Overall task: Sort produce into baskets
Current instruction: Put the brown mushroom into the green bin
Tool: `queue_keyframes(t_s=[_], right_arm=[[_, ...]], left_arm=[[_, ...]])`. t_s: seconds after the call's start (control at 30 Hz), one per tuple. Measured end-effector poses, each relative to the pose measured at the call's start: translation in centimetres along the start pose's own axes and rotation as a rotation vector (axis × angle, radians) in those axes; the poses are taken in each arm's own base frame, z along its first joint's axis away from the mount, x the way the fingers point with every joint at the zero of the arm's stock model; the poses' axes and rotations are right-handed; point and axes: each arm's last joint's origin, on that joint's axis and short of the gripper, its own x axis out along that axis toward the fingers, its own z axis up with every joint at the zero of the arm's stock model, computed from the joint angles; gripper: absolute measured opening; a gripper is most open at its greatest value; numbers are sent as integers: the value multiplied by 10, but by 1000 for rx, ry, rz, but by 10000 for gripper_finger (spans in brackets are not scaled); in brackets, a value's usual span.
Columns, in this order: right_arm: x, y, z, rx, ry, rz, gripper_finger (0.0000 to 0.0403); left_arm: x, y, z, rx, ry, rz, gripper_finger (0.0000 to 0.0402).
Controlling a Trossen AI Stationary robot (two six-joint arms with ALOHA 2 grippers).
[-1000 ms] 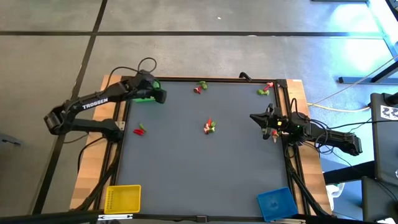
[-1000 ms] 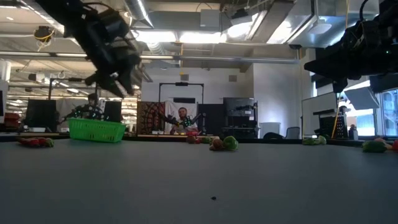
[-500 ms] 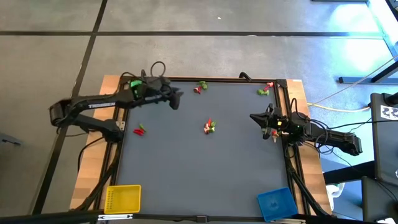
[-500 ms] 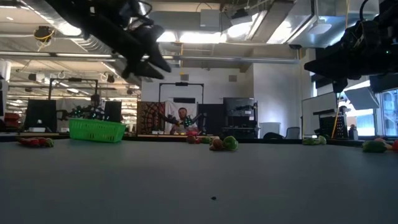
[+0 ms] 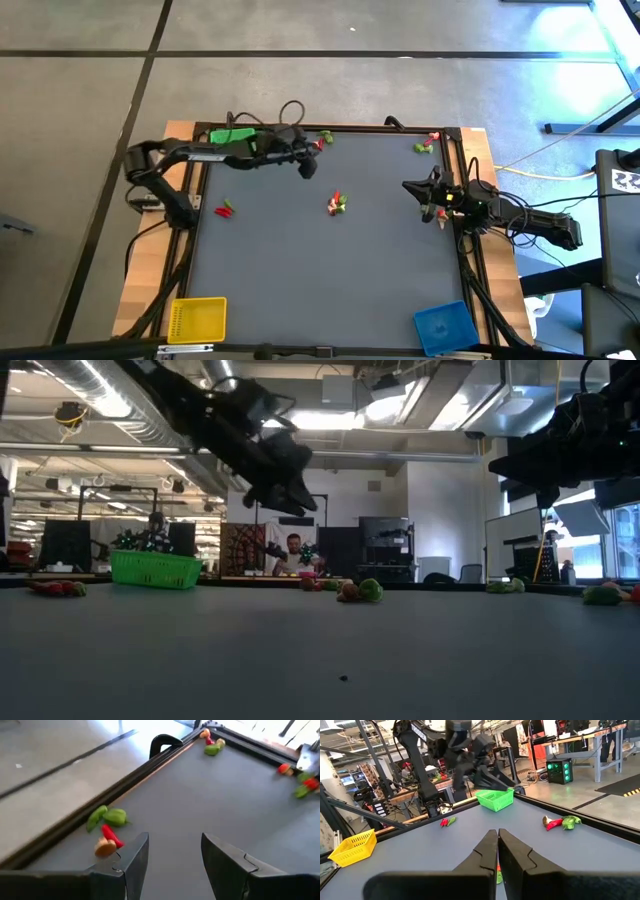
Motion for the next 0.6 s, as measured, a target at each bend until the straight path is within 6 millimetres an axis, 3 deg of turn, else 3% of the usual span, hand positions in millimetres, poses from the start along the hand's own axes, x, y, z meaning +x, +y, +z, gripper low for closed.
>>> queue_keyframes(t_s=[0.27,0.6], right_arm=[[0,0,0,0,-5,-13,17],[0,-1,-1,-36,6,-29,17]], left_arm=[[45,26,-3,162,64,91,178],[78,67,-30,149,165,108,178]])
